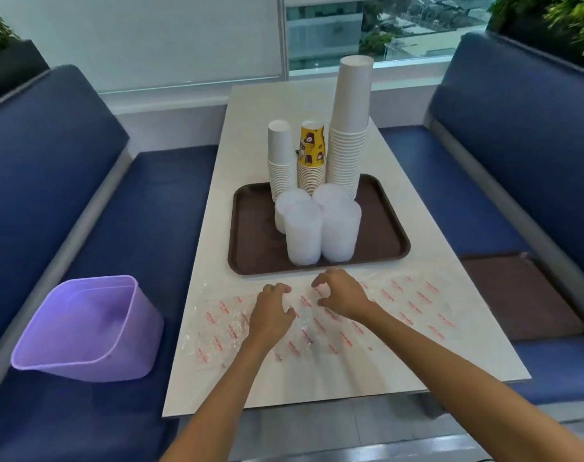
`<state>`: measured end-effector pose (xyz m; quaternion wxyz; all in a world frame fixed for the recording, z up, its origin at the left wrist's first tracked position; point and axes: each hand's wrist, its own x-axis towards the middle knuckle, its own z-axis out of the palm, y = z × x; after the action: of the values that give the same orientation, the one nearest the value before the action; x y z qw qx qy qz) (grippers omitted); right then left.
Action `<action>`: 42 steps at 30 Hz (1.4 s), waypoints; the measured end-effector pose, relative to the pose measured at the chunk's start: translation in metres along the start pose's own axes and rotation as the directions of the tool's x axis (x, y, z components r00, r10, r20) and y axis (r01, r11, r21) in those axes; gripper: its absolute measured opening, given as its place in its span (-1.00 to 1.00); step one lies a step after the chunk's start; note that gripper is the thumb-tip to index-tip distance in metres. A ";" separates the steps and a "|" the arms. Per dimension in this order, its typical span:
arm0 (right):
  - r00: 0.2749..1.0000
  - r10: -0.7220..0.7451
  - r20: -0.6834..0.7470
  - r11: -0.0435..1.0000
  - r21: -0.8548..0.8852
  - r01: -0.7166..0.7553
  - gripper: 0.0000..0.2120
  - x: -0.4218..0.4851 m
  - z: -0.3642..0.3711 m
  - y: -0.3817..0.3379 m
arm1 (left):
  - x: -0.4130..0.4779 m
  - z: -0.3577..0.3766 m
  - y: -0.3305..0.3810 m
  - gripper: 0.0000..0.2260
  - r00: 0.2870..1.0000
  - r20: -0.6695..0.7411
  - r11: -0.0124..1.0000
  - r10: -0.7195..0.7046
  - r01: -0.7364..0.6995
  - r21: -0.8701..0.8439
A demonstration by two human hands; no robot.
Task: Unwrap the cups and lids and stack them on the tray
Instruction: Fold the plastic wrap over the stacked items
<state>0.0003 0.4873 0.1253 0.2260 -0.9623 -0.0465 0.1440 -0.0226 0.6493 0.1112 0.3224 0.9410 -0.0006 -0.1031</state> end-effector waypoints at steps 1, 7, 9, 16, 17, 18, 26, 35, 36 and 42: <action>1.000 -0.011 0.008 0.999 -0.035 0.011 -0.63 0.001 0.001 0.003 | 0.003 0.002 0.001 -0.61 1.000 0.010 0.998 0.006 -0.006 0.060; 0.998 -0.054 0.041 0.993 -0.100 0.058 -0.55 0.004 0.005 0.013 | 0.018 0.007 0.002 -0.48 0.996 0.076 0.938 0.035 -0.059 0.342; 0.997 -0.068 0.025 0.991 -0.110 0.071 -0.52 0.006 0.006 0.014 | 0.021 0.008 0.000 -0.47 0.996 0.080 0.921 0.035 -0.064 0.385; 0.995 -0.098 -0.030 0.978 -0.187 0.091 -0.53 0.009 0.009 0.012 | 0.028 0.006 0.002 -0.63 0.995 0.032 0.894 0.089 -0.094 0.438; 0.995 -0.092 -0.039 0.982 -0.172 0.084 -0.57 0.009 0.009 0.012 | 0.028 0.005 0.003 -0.70 0.995 0.002 0.899 0.102 -0.093 0.429; 0.995 -0.090 -0.046 0.985 -0.150 0.082 -0.62 0.009 0.007 0.012 | 0.028 0.004 0.003 -0.76 0.993 -0.027 0.907 0.114 -0.093 0.411; 0.980 -0.125 0.155 0.984 0.142 0.103 -0.74 0.009 -0.022 0.007 | 0.025 -0.023 0.004 -0.85 0.981 -0.105 0.972 0.164 -0.143 0.186; 0.930 -0.328 0.165 0.860 0.460 0.221 -0.74 -0.004 -0.086 -0.034 | 0.012 -0.087 0.020 -0.80 0.903 -0.370 0.963 0.217 -0.261 -0.072; 0.928 -0.346 0.135 0.833 0.499 0.238 -0.75 -0.005 -0.093 -0.041 | 0.008 -0.096 0.022 -0.76 0.890 -0.401 0.950 0.216 -0.287 -0.126; 0.925 -0.377 -0.044 0.638 0.712 0.293 -0.87 -0.006 -0.119 -0.085 | -0.025 -0.145 0.017 -0.94 0.814 -0.579 0.866 0.054 -0.327 -0.378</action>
<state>0.0281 0.5122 0.2664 0.5970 -0.7662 -0.1775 0.1583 -0.0176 0.7251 0.2378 0.5313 0.8209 0.0194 0.2085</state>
